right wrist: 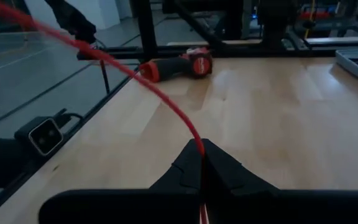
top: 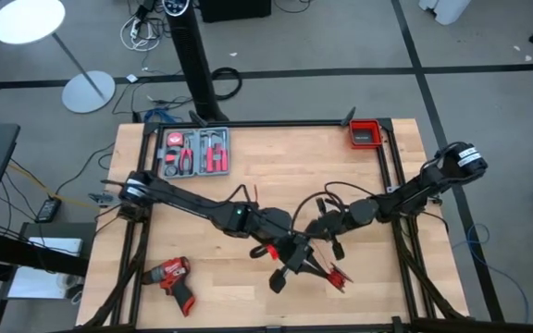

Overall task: Coil cords
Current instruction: Coil the red wire on the black spool

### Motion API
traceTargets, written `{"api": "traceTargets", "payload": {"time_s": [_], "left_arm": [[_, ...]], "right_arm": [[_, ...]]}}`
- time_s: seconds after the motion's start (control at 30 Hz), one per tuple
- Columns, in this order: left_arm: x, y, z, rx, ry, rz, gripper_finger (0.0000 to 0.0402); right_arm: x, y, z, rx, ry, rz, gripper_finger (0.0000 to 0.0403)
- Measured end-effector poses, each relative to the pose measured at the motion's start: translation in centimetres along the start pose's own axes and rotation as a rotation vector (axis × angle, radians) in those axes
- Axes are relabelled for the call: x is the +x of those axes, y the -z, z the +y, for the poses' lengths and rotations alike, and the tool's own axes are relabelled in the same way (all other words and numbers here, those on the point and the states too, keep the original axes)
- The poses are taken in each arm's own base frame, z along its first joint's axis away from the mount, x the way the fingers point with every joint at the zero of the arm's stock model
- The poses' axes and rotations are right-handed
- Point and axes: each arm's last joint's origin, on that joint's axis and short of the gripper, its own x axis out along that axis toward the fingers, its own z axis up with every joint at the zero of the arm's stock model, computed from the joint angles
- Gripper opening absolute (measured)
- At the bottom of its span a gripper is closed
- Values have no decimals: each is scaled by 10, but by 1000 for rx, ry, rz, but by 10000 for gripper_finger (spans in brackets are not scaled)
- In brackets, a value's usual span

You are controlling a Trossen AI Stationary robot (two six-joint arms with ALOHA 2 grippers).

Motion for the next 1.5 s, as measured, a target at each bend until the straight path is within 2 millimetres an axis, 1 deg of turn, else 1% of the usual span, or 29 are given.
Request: {"api": "traceTargets", "payload": {"time_s": [0.23, 0.37, 0.53, 0.67, 0.8, 0.93, 1.0, 1.1, 1.3, 1.4, 1.5], "left_arm": [[11, 20, -3, -90, 35, 67, 0], [15, 31, -5, -151, 45, 116, 0], [19, 51, -11, -206, 31, 188, 0], [17, 71, -13, -261, -28, 274, 0], [12, 93, -9, -353, -71, 342, 0], [8, 105, -3, -408, -125, 351, 0], [8, 105, -2, -408, -119, 341, 0], [9, 101, -3, -348, -84, 307, 0], [16, 86, -8, -195, -59, 177, 0], [18, 78, -9, -142, -71, 113, 0], [19, 71, -10, -114, -85, 51, 0]], "right_arm": [[0, -9, -1, -19, 33, -33, 0], [-5, -16, 3, -34, 77, -65, 0], [-12, -25, 8, -53, 66, -79, 0], [-16, -29, 13, -69, 69, -29, 0], [-18, -33, 17, -92, 58, 49, 0], [-18, -37, 22, -121, 55, 115, 0], [-19, -37, 23, -154, 87, 172, 0], [-20, -33, 22, -197, 151, 241, 0], [-22, -27, 18, -227, 176, 306, 0], [-23, -25, 17, -233, 203, 332, 1], [-24, -23, 14, -206, 227, 354, 11]]}}
